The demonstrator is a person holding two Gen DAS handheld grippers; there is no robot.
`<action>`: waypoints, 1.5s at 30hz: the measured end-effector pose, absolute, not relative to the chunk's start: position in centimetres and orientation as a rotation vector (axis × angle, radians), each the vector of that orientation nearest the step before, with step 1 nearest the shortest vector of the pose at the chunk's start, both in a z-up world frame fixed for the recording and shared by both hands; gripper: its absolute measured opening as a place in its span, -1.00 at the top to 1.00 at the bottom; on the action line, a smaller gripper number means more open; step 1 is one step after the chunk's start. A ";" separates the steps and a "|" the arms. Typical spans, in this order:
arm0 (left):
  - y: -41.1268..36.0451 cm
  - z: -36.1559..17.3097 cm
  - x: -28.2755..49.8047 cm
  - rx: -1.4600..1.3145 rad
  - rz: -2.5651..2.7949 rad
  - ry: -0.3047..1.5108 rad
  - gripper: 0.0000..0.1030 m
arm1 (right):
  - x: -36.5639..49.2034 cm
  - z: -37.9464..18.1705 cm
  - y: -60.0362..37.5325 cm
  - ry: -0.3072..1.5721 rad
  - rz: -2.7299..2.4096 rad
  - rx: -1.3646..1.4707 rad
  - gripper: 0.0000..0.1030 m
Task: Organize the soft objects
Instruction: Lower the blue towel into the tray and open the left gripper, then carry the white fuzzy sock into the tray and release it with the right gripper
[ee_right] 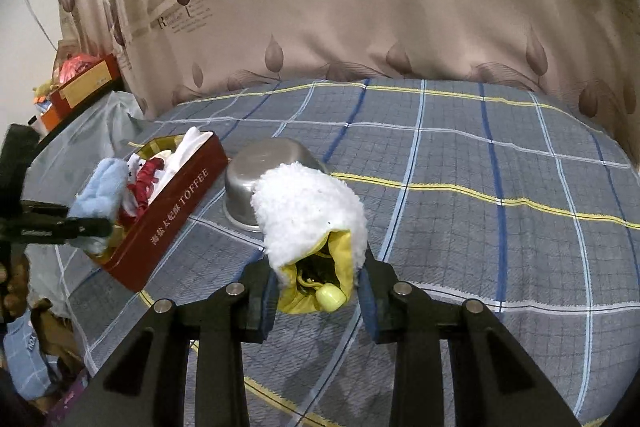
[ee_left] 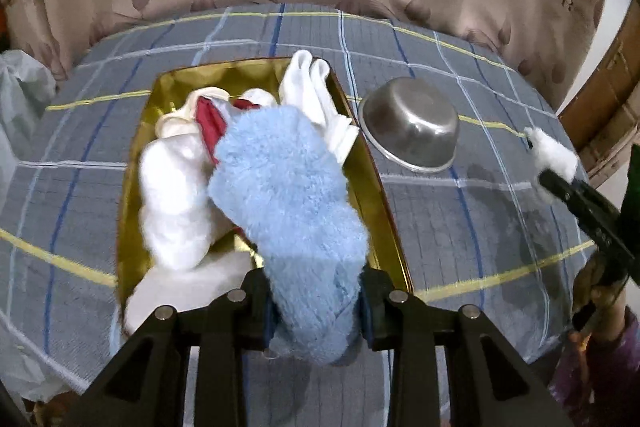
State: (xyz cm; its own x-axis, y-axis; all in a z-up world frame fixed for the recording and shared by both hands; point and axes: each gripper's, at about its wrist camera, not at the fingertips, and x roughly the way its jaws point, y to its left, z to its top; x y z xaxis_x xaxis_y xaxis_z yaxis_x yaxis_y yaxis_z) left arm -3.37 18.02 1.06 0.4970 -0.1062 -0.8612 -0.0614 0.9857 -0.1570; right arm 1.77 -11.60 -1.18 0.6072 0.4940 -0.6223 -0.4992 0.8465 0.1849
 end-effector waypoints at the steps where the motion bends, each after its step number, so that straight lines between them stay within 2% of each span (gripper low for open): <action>1: 18.0 0.7 -2.8 -0.175 -0.037 1.056 0.34 | 1.6 -1.1 -11.6 0.714 0.573 -0.009 0.41; 5: 17.8 -1.2 -0.3 -0.158 -0.052 1.087 0.30 | 1.3 -0.9 -11.2 0.710 0.575 -0.014 0.41; 7: 17.6 -1.9 0.2 -0.126 -0.024 1.093 0.22 | 1.1 -0.7 -11.1 0.706 0.578 -0.019 0.41; 13: 17.3 -1.3 -2.2 -0.055 0.116 1.073 0.09 | 0.8 0.0 -10.5 0.694 0.604 -0.022 0.40; 18: 16.0 0.8 -5.0 0.047 0.188 0.900 -0.04 | 0.7 0.7 -9.0 0.691 0.651 -0.029 0.40; 23: 16.9 1.9 -6.1 -0.040 0.139 0.843 -0.08 | 0.0 2.5 -6.0 0.666 0.725 -0.053 0.40; 24: 16.8 1.8 -6.0 -0.030 0.140 0.845 -0.15 | -0.1 2.8 -5.3 0.663 0.736 -0.060 0.40; 27: 17.2 1.3 -5.9 -0.031 0.141 0.893 -0.15 | 0.1 3.5 -3.2 0.659 0.770 -0.071 0.40; 34: 18.0 5.1 -10.3 -0.139 0.219 0.771 -0.15 | 1.0 5.2 1.8 0.670 0.888 -0.045 0.40; 36: 18.5 6.0 -12.6 -0.200 0.278 0.745 -0.15 | 1.5 5.2 3.5 0.692 0.917 -0.040 0.40; 39: 19.2 5.7 -15.0 -0.246 0.369 0.760 -0.34 | 3.1 4.6 6.5 0.749 0.940 -0.026 0.40; 45: 21.5 3.4 -15.7 -0.290 0.448 0.823 -0.34 | 5.3 2.0 10.9 0.855 0.921 -0.031 0.40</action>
State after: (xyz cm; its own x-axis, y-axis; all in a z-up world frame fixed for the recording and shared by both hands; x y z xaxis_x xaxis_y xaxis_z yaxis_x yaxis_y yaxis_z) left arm -15.69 21.46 3.36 0.5949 0.2695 -0.7572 -0.4894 0.8688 -0.0752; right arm 5.31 10.85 2.01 0.3092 0.6853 -0.6594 -0.7085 0.6285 0.3209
